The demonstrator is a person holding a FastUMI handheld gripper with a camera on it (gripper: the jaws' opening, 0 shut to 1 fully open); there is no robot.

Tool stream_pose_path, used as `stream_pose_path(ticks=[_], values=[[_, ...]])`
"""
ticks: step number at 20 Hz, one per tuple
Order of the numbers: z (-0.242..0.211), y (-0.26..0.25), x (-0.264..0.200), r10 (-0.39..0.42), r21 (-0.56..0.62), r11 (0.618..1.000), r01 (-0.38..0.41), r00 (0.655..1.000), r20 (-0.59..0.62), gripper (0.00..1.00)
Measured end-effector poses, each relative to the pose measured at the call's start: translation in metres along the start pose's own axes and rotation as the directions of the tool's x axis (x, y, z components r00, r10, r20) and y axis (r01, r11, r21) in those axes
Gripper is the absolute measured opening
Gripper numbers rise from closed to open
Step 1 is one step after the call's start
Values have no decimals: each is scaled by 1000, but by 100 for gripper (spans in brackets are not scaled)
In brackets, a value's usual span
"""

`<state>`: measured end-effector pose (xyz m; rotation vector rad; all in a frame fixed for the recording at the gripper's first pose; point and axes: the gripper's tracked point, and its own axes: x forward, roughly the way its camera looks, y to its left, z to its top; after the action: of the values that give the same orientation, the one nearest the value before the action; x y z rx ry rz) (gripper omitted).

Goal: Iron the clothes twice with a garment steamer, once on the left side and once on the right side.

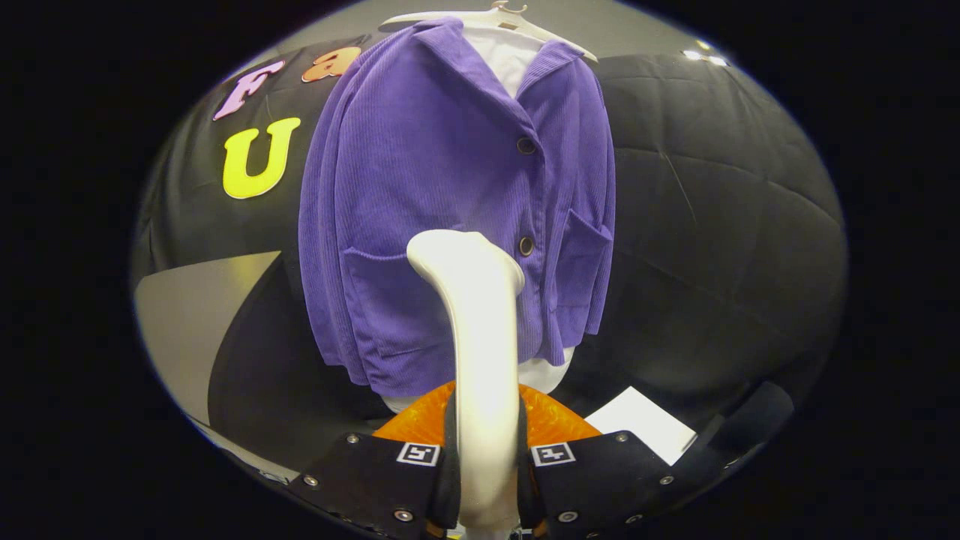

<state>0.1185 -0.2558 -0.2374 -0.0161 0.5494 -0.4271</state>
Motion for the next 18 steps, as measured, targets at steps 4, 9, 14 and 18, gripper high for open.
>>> stream_pose_path(ticks=[4,9,14,18], values=[[24,-24,-19,23,1,1000,-23,999,45,30],[58,-47,-42,73,-16,997,-72,991,113,30],[109,-63,-59,104,-1,994,-105,973,204,30],[150,-78,-61,96,15,994,-104,954,286,30]])
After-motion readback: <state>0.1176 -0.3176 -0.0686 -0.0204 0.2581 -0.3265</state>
